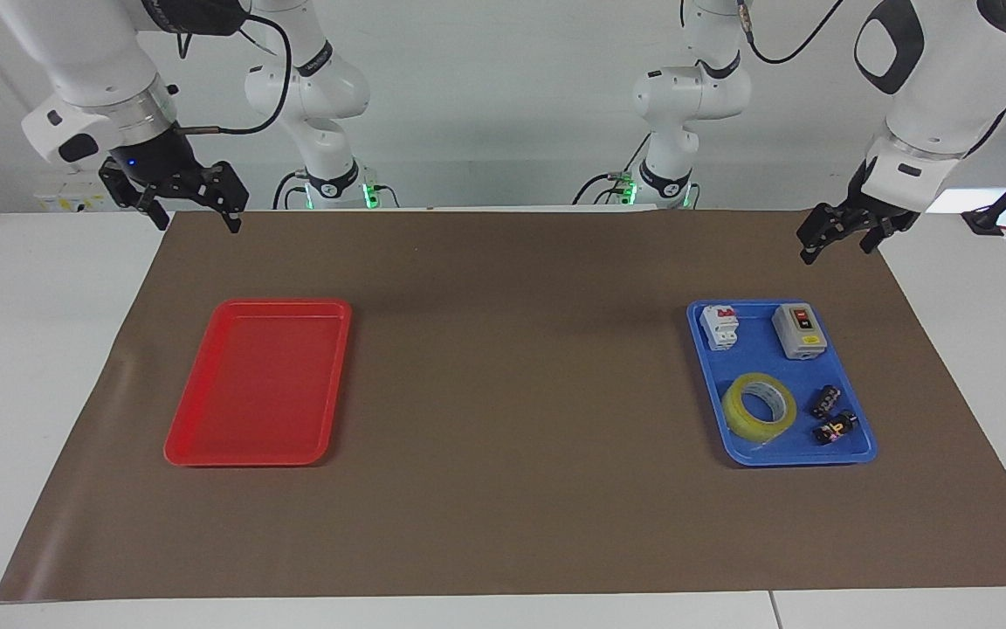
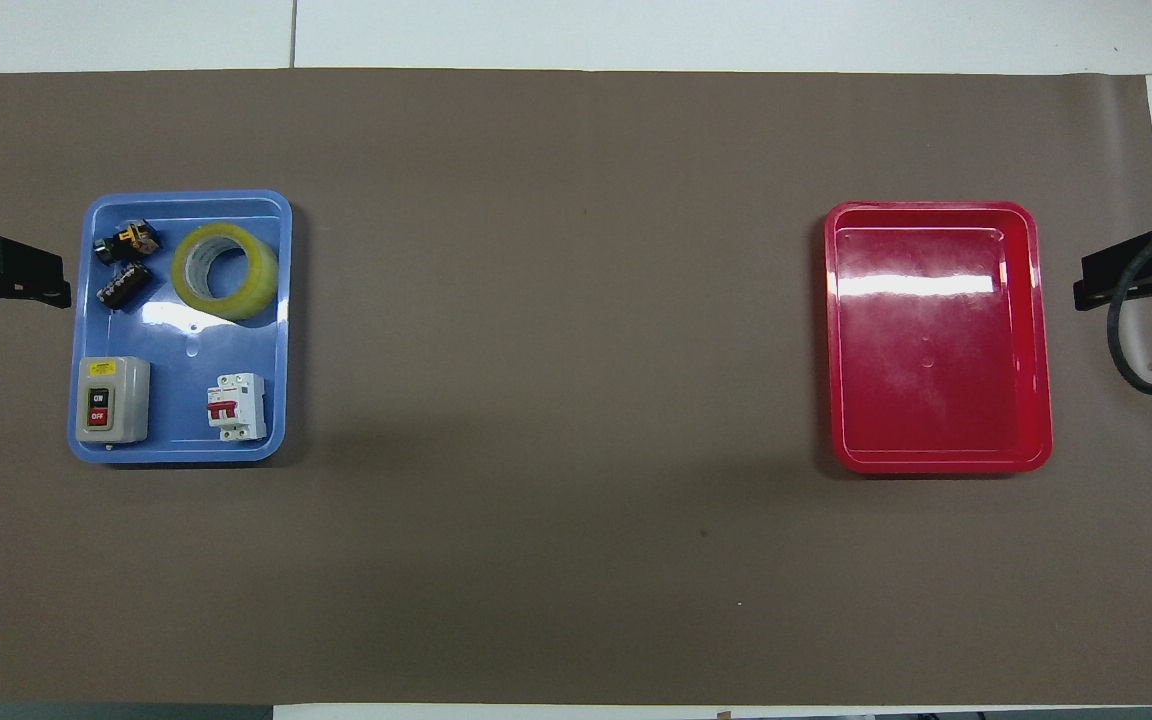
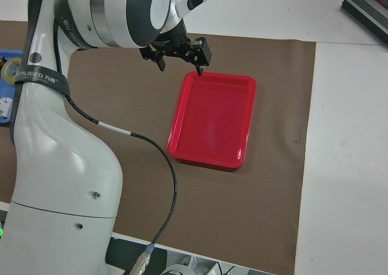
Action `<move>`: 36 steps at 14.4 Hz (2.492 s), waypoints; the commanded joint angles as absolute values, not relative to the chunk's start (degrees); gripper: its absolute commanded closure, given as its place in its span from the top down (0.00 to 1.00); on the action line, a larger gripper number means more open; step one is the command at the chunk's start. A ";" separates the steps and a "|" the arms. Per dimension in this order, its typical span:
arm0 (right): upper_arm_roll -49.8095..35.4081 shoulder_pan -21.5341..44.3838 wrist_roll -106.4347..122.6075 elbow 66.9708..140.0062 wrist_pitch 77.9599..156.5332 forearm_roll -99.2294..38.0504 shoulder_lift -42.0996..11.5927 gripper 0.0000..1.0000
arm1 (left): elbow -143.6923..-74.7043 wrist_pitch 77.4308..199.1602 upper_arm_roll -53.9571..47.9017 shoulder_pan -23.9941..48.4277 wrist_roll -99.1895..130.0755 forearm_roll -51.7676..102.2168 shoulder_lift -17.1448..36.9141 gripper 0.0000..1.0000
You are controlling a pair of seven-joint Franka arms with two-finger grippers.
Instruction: Place and move tape with both arms
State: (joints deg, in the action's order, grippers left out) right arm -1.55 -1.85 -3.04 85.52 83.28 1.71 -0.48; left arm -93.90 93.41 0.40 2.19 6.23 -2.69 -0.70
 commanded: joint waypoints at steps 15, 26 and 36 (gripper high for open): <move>-1.76 -2.37 -1.49 86.92 83.41 1.93 0.44 1.00 | -105.80 129.69 0.53 1.41 0.61 -1.49 15.02 0.99; -1.76 -2.37 -1.49 87.01 83.50 1.93 0.44 1.00 | -112.32 138.87 0.53 0.62 1.76 -1.49 18.28 0.00; -1.76 -2.37 -1.58 86.92 83.50 1.93 0.44 1.00 | -105.29 122.70 0.18 3.59 5.86 -1.76 11.87 0.00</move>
State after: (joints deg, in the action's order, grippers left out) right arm -1.55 -1.85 -3.04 85.74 83.24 1.71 -0.48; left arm -105.69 125.60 0.24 1.33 2.86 -2.66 14.05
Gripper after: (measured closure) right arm 0.000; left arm 0.793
